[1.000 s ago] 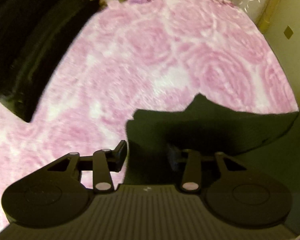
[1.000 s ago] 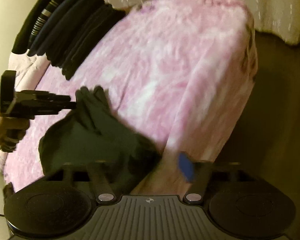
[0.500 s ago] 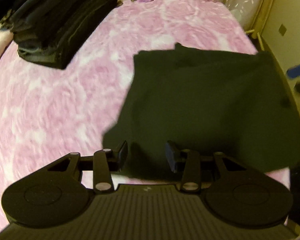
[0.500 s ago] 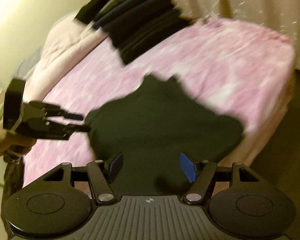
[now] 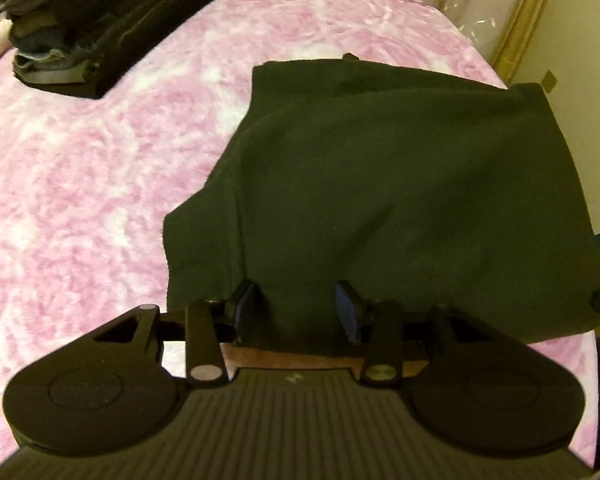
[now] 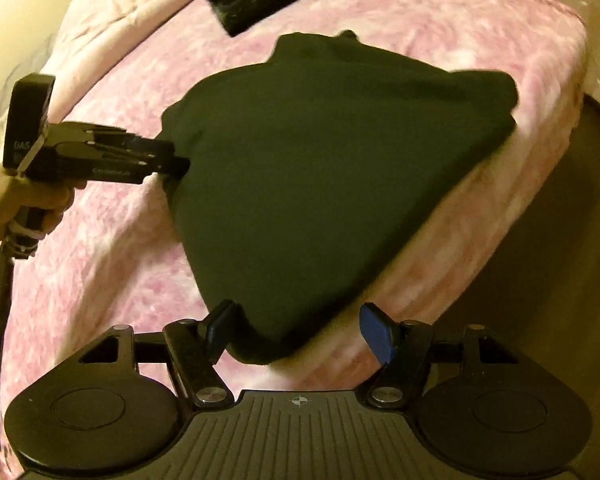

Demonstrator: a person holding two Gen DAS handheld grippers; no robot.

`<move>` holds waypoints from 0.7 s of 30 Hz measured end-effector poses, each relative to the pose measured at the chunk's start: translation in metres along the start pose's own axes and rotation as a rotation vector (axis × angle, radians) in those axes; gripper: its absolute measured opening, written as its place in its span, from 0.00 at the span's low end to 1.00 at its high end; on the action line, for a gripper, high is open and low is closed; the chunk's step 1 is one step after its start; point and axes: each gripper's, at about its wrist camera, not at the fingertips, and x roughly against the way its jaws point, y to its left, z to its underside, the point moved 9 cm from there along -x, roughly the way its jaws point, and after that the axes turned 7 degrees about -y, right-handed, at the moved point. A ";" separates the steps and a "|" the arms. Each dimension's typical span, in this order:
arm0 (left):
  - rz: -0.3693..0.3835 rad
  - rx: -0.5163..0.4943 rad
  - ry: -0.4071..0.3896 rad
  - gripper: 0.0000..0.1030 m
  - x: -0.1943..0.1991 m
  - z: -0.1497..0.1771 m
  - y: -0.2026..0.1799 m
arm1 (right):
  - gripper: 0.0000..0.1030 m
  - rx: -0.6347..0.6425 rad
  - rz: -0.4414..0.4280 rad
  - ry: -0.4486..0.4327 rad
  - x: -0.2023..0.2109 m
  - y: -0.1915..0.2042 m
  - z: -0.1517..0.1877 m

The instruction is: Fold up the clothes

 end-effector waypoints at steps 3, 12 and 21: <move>0.021 -0.006 0.008 0.39 0.008 0.000 0.003 | 0.65 0.038 0.031 -0.034 0.010 0.009 -0.005; 0.015 -0.024 -0.091 0.35 0.038 -0.019 0.014 | 0.65 0.159 0.002 -0.123 0.000 0.047 -0.024; -0.026 0.105 -0.035 0.42 -0.008 -0.009 0.037 | 0.65 0.330 0.067 -0.069 -0.012 0.043 0.006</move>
